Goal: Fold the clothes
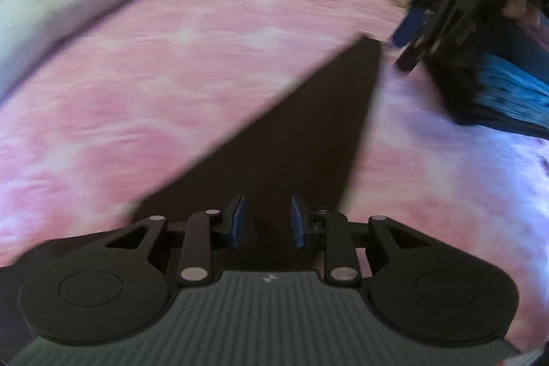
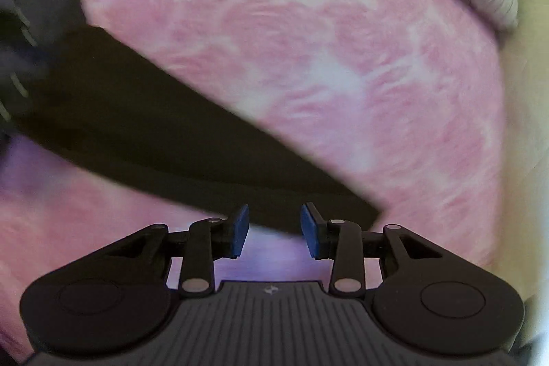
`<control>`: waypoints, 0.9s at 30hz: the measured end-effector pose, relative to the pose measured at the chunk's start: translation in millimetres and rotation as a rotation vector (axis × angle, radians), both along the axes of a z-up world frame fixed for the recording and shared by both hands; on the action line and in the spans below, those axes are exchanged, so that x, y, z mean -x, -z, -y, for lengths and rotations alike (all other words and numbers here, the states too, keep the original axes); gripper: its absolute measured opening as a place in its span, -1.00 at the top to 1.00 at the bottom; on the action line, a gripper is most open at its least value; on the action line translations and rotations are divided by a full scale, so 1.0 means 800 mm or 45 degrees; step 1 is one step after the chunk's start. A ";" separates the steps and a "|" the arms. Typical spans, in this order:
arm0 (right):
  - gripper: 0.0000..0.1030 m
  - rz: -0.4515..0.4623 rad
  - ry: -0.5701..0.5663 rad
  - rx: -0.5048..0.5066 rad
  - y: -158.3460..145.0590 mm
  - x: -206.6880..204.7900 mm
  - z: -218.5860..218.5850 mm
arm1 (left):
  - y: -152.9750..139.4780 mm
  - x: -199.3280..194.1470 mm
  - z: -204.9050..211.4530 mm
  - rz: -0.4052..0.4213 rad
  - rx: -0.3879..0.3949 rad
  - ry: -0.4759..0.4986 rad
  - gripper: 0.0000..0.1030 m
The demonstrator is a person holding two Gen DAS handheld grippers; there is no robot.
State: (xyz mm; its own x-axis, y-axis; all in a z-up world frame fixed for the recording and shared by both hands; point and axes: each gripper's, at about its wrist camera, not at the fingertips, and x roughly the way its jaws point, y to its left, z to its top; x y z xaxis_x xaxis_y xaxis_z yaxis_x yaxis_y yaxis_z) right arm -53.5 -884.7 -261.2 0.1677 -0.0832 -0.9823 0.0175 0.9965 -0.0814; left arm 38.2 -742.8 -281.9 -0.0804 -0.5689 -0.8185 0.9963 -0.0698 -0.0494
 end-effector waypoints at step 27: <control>0.13 0.142 0.491 0.138 0.078 0.068 -0.036 | -0.014 0.059 -0.064 -0.017 -0.130 -0.349 0.51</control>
State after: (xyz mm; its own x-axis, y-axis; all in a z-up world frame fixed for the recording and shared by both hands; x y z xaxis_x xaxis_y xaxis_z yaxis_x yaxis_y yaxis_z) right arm -107.6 -856.1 -323.3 0.2091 -0.2629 -0.9419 0.4026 0.9009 -0.1620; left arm -8.6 -691.9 -270.3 0.0534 -0.4854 -0.8726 0.9766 0.2076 -0.0558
